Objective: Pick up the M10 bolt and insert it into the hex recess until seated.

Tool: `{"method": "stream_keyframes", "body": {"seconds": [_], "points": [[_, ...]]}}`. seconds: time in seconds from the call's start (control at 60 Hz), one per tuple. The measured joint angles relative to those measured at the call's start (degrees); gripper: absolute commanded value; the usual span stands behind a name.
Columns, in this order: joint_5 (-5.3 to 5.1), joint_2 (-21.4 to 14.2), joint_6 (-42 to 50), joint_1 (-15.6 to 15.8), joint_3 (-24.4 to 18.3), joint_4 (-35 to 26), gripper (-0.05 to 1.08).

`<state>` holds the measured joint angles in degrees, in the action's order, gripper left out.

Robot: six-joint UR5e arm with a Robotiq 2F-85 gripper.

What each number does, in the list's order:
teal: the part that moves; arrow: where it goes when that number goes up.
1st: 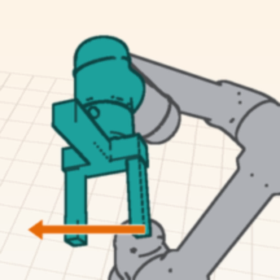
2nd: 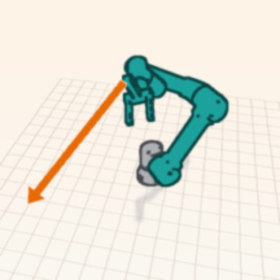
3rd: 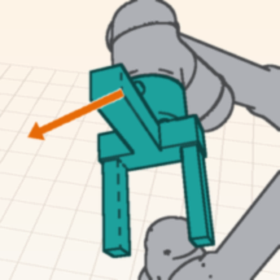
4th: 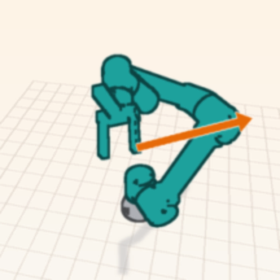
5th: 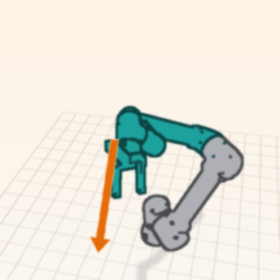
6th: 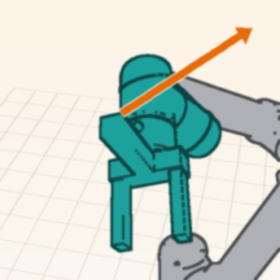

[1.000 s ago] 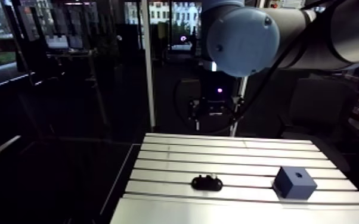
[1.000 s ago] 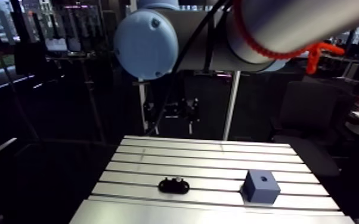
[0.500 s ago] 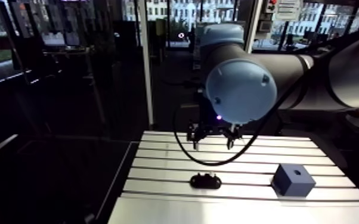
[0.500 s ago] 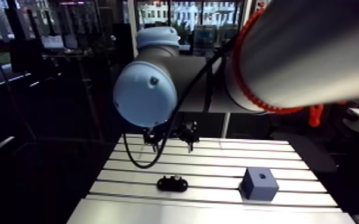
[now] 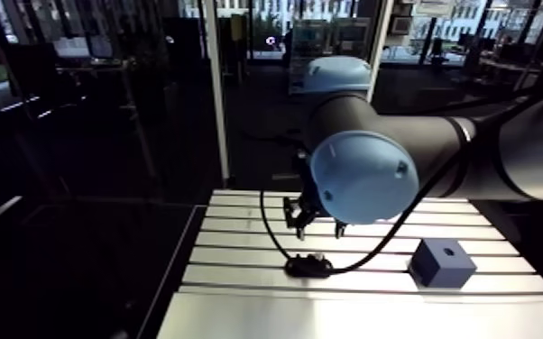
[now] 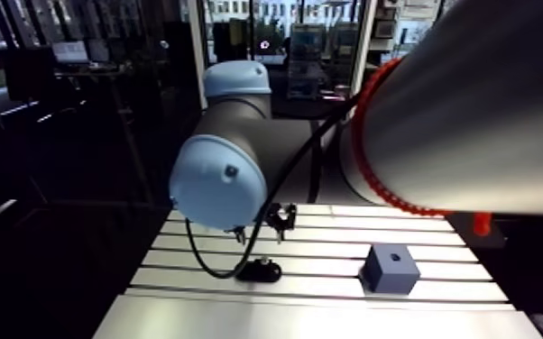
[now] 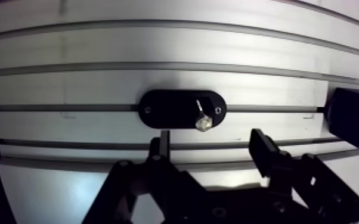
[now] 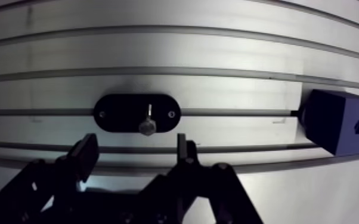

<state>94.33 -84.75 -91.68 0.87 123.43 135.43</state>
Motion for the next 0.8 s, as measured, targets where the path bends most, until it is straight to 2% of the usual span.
{"method": "stream_keyframes", "body": {"seconds": [0.267,0.667,0.8], "points": [[-0.60,1.6,-0.7,-1.1,0.5,0.8,0.49],[-2.25,3.2,-3.5,-1.9,0.8,1.7,0.49],[-2.38,3.5,-3.6,-2.0,0.8,1.8,0.49]]}}
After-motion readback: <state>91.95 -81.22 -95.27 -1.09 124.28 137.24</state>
